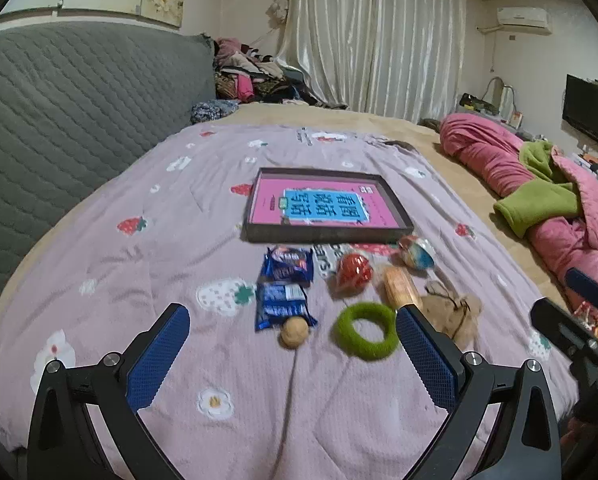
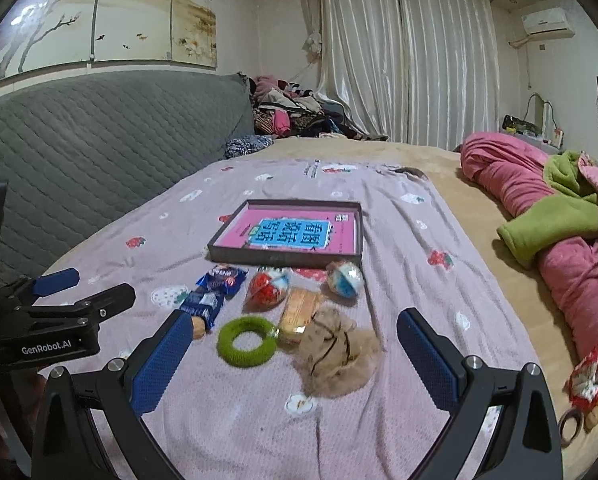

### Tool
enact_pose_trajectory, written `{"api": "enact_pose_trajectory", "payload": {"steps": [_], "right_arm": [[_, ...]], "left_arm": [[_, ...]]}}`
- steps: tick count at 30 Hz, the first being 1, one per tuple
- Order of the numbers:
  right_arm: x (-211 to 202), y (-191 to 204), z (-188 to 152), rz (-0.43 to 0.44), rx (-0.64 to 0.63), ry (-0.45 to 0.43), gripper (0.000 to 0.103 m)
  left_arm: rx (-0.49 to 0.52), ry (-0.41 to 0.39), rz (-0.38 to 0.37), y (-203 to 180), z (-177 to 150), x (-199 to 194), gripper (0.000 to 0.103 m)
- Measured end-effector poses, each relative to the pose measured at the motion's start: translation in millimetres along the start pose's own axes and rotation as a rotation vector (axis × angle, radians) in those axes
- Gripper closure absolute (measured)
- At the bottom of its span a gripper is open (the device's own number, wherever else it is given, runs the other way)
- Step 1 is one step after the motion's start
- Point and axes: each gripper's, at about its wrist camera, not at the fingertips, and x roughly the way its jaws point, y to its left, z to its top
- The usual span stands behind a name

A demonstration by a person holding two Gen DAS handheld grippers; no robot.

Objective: Organize objects
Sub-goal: 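Move left tool to blue snack packet while right tool moves to beige mesh bag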

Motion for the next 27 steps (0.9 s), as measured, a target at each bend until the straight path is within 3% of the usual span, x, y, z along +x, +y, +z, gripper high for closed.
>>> {"api": "enact_pose_trajectory", "payload": {"steps": [7, 15, 20, 27], "right_arm": [[13, -16, 31, -0.050, -0.013, 0.011, 0.000], [26, -18, 52, -0.044, -0.039, 0.016, 0.000], [50, -16, 34, -0.002, -0.039, 0.064, 0.000], [86, -13, 0, -0.043, -0.075, 0.149, 0.000]], "left_arm": [[0.018, -0.029, 0.012, 7, 31, 6, 0.000], [0.025, 0.021, -0.018, 7, 57, 35, 0.000], [0.001, 0.082, -0.035, 9, 49, 64, 0.000], [0.021, 0.150, 0.009, 3, 28, 107, 0.000]]}}
